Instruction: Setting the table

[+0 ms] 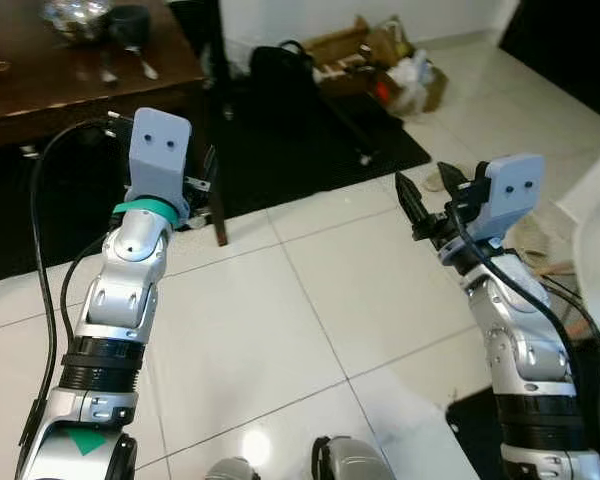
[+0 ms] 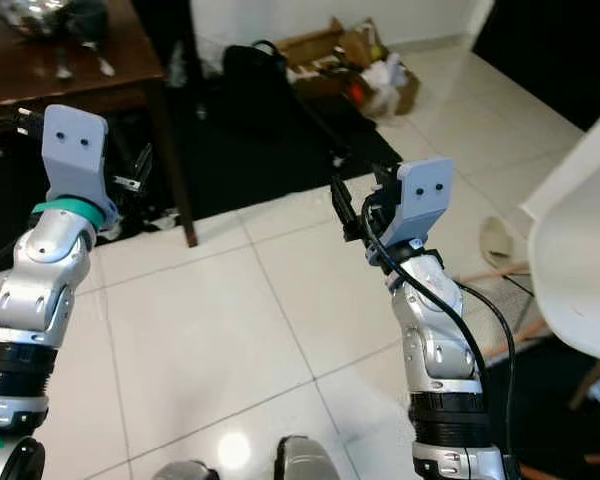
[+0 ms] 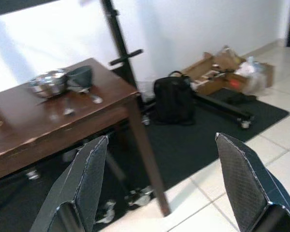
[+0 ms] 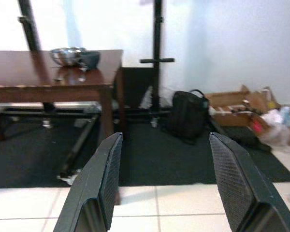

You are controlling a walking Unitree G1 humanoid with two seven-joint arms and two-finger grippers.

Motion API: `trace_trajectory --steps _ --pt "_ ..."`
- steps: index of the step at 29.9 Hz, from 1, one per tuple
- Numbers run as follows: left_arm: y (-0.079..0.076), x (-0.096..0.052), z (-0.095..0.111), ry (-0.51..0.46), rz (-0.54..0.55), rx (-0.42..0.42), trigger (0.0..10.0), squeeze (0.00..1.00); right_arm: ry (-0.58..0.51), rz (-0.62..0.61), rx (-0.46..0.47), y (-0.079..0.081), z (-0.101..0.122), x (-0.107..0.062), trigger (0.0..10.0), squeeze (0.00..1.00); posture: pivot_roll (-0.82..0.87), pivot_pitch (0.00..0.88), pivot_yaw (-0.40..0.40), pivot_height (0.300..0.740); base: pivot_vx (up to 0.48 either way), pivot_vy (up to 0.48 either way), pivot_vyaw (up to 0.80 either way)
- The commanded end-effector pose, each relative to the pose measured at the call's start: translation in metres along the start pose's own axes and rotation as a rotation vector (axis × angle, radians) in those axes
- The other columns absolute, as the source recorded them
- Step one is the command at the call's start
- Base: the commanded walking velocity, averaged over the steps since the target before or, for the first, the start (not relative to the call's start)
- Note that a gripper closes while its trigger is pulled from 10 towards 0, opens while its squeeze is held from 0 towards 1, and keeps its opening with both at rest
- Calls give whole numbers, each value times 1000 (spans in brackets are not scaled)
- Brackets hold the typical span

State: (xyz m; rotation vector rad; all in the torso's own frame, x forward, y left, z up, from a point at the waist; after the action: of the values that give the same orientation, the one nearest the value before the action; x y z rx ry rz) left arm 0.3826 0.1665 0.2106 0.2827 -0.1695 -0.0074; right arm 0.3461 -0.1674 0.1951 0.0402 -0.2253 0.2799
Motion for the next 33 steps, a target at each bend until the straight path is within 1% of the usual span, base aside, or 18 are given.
trace_trajectory --steps 1,3,4,5,9,13,19,24,25,26,28,29,30,32,33 --pt "5 0 0 -4 27 11 10000 0 8 -6 18 -2 -3 0 10000 0 -13 0 15 740 0 0 531" --pt "11 2 -1 5 85 36 10000 0 -6 0 37 -1 0 1 10000 0 -12 0 14 740 399 0 0" --pt "11 2 -1 5 85 36 10000 0 -6 0 37 -1 0 1 10000 0 -12 0 14 740 480 0 0" --pt "13 4 -3 17 110 38 10000 0 -13 4 42 0 1 1 10000 0 -12 0 14 740 480 0 0" --pt "13 6 -3 24 121 35 10000 0 -20 7 43 1 3 2 10000 0 -12 0 14 740 480 0 0" --pt "13 6 -2 19 118 32 10000 0 -11 6 20 0 2 3 10000 0 -13 0 12 740 480 0 0" --pt "13 6 -1 17 117 31 10000 0 -9 1 21 -1 1 3 10000 0 -10 0 12 740 480 0 772" --pt "13 7 -1 17 116 33 10000 0 -20 -60 43 -11 4 5 10000 0 -9 0 12 740 480 0 0" --pt "13 7 -1 17 116 33 10000 0 -20 -60 43 -11 4 5 10000 0 -9 0 12 740 480 0 0" --pt "12 7 -1 17 112 31 10000 0 -21 -89 44 -16 4 5 10000 0 -9 0 11 740 480 0 0" --pt "12 7 -1 17 112 31 10000 0 -21 -89 44 -16 4 5 10000 0 -9 0 11 740 480 0 0" --pt "11 8 -1 17 103 31 10000 0 -18 -125 40 -23 4 6 10000 0 -9 0 10 740 480 0 0" --pt "11 8 -1 17 103 31 10000 0 -18 -125 40 -23 4 6 10000 0 -9 0 10 740 480 0 0" --pt "5 8 -2 22 57 24 10000 0 -5 -227 37 -40 2 5 10000 0 -9 0 10 740 480 0 0" --pt "5 8 -2 22 57 24 10000 0 -5 -227 37 -40 2 5 10000 0 -9 0 10 740 480 0 0"
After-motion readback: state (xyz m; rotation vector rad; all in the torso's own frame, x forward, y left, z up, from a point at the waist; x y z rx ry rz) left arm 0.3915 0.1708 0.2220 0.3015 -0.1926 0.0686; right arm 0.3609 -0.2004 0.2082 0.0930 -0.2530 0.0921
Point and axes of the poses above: a point about 5 cm out from each wrist's last joint towards the gripper, its own x axis pointing out of the wrist towards the gripper, its own z axis along the axis of the wrist's last joint, y = z × x, the point moved 4 cm from there along x, pointing out of the wrist towards the gripper, and after that the axes turned 2 degrees about x, right-handed, at the moved point
